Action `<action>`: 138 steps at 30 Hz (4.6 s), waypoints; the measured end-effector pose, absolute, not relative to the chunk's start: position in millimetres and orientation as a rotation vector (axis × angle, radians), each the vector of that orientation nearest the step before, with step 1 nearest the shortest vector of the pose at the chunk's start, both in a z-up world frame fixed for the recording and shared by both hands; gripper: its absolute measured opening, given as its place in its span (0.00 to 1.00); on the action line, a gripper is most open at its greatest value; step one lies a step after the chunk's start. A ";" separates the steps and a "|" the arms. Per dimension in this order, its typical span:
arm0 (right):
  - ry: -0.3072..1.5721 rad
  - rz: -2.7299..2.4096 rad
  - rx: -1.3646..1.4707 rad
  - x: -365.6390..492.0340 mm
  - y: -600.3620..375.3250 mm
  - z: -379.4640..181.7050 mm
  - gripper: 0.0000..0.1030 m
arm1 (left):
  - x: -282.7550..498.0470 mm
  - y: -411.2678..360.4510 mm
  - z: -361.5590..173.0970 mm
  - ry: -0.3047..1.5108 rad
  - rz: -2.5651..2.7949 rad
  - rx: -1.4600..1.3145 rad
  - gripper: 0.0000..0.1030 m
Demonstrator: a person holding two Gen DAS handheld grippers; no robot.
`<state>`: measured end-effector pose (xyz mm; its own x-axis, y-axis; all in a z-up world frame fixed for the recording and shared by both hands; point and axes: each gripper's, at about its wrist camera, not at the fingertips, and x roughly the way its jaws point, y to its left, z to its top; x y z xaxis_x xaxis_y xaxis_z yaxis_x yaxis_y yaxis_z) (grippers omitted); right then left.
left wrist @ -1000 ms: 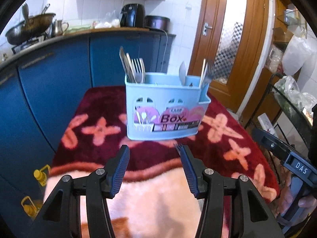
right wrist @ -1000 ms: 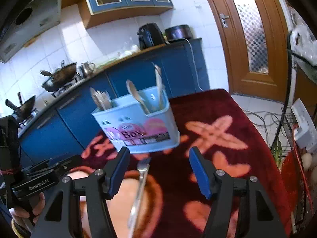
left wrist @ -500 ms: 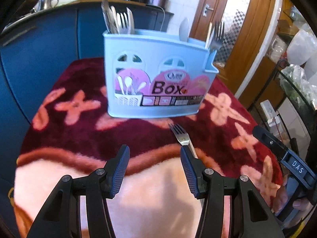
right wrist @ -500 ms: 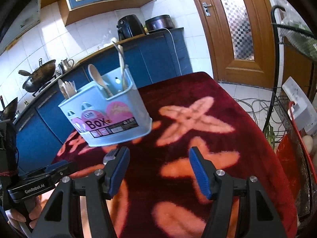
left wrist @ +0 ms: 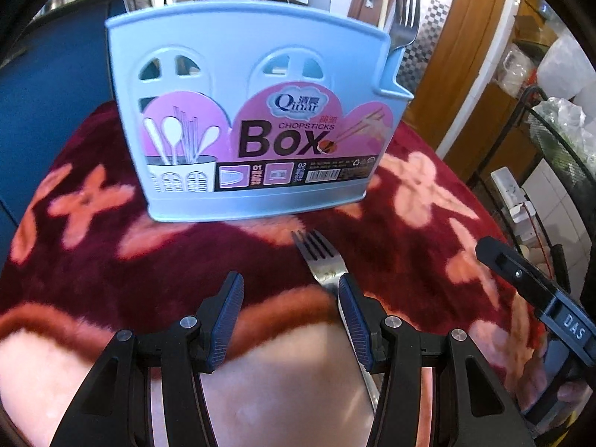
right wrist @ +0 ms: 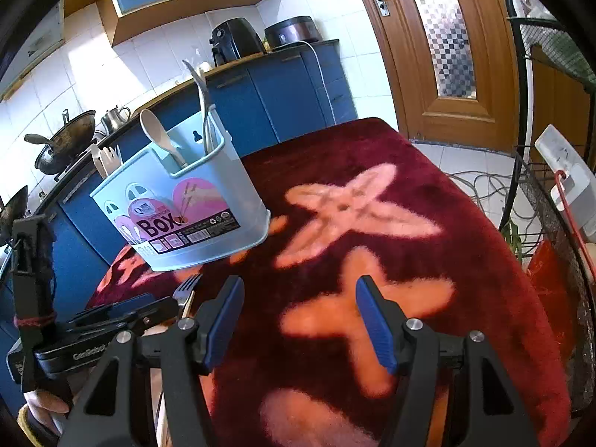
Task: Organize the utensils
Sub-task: 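Grasp the silver fork with the left tool while the right tool grasps a wooden chopstick, then lift the fork with the left tool while the right tool carries the chopstick above the box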
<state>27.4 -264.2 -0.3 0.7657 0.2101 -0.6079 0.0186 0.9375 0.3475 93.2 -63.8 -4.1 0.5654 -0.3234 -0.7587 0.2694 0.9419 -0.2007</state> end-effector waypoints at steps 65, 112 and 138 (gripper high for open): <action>0.736 0.154 0.355 30.6 -256.1 -6.3 0.63 | 77.9 -43.8 -7.3 1.014 -0.409 -0.163 0.03; 1.298 0.359 0.041 80.5 -133.7 -7.5 0.06 | 42.0 25.6 13.9 0.801 -0.267 -0.155 0.04; 0.594 0.311 0.206 41.2 -186.8 114.9 0.06 | 39.8 23.0 113.7 0.506 -0.298 -0.166 0.01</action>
